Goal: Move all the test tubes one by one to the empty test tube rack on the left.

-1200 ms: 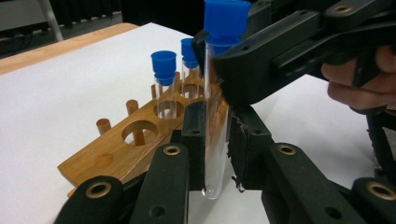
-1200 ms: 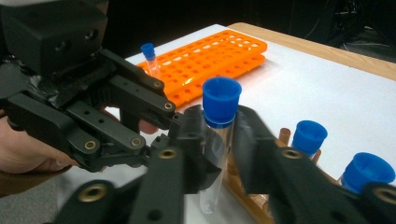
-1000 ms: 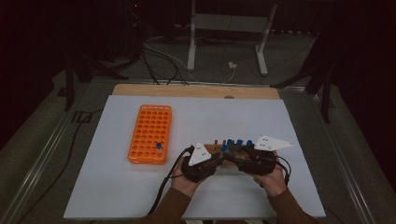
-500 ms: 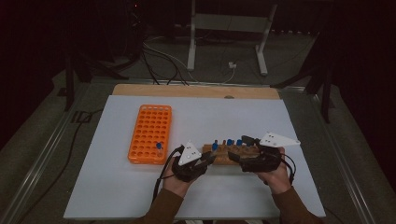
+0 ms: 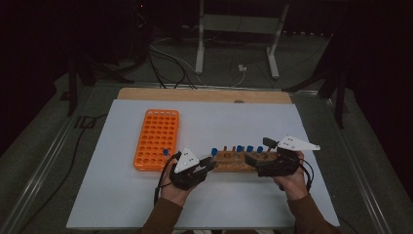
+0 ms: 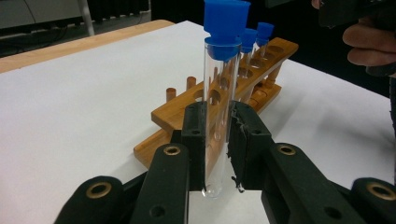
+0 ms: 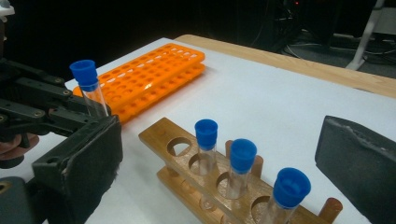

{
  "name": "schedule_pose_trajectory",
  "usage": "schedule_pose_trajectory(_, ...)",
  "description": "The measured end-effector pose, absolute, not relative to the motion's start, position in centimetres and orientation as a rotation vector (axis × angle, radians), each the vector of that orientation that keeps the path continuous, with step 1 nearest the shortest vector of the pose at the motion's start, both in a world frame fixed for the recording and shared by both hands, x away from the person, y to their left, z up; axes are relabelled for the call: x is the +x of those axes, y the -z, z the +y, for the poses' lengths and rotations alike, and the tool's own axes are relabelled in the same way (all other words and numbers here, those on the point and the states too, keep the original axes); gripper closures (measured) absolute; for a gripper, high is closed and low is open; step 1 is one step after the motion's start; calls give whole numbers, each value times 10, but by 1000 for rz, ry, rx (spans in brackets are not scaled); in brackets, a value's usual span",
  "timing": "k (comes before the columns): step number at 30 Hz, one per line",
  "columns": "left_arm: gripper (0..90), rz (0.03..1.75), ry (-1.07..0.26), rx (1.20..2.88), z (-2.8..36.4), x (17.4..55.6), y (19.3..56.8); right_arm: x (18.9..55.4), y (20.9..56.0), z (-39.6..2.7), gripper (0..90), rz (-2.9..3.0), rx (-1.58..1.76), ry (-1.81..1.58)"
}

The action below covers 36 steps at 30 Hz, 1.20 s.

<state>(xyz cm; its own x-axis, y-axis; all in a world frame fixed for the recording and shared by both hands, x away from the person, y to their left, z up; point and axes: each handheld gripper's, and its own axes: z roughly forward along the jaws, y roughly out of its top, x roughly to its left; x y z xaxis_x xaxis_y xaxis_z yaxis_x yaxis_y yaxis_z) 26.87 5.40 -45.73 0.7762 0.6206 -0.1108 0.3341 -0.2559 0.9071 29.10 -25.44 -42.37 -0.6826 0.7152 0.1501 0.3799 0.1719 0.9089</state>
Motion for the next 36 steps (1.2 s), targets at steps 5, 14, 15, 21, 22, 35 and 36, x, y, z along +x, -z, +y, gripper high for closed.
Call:
schedule_pose_trajectory(5,782,730,-328,1861,61,267,456,291,423,-256,0,2129,1049,-1515)
schedule_pose_trajectory(14,781,732,-349,1858,76,264,454,291,423,-258,0,2121,1053,-1517)
schedule_pose_trajectory(15,782,733,-352,1855,77,264,454,291,423,-258,0,2122,1052,-1517)
schedule_pose_trajectory(21,782,734,-360,1851,87,265,450,291,423,-260,0,2116,1057,-1515)
schedule_pose_trajectory(22,782,734,-362,1849,89,264,449,291,423,-260,0,2115,1058,-1516)
schedule_pose_trajectory(35,782,769,-409,1822,114,264,440,291,423,-263,0,2104,1064,-1524)
schedule_pose_trajectory(36,782,774,-410,1819,117,264,439,291,423,-263,0,2103,1065,-1525)
